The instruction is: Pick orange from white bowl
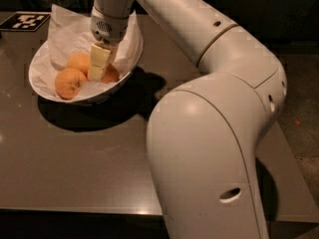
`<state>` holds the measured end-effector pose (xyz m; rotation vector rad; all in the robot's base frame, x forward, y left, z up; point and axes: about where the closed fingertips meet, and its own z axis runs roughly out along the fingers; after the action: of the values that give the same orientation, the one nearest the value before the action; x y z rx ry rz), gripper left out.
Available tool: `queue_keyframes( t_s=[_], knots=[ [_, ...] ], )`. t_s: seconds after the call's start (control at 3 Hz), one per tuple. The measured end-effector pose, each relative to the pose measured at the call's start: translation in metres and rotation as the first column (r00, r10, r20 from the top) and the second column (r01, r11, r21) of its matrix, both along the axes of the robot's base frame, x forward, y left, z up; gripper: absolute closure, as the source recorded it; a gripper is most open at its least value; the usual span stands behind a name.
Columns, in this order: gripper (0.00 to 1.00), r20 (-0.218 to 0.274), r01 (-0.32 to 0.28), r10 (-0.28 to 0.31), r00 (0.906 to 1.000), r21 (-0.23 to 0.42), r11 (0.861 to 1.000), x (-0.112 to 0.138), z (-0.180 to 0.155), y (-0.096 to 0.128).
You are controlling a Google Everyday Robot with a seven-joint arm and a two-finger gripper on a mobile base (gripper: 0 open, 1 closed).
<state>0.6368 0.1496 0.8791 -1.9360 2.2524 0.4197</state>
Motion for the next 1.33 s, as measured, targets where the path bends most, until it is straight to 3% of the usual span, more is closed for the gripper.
queue_keyframes(
  t_s=[1.0, 1.33],
  knots=[
    [0.3, -0.038, -0.005, 0.004, 0.9993, -0.02, 1.0, 0.0, -0.023, -0.005],
    [0.48, -0.043, -0.008, 0.007, 0.999, -0.032, 0.999, 0.002, -0.029, -0.006]
  ],
)
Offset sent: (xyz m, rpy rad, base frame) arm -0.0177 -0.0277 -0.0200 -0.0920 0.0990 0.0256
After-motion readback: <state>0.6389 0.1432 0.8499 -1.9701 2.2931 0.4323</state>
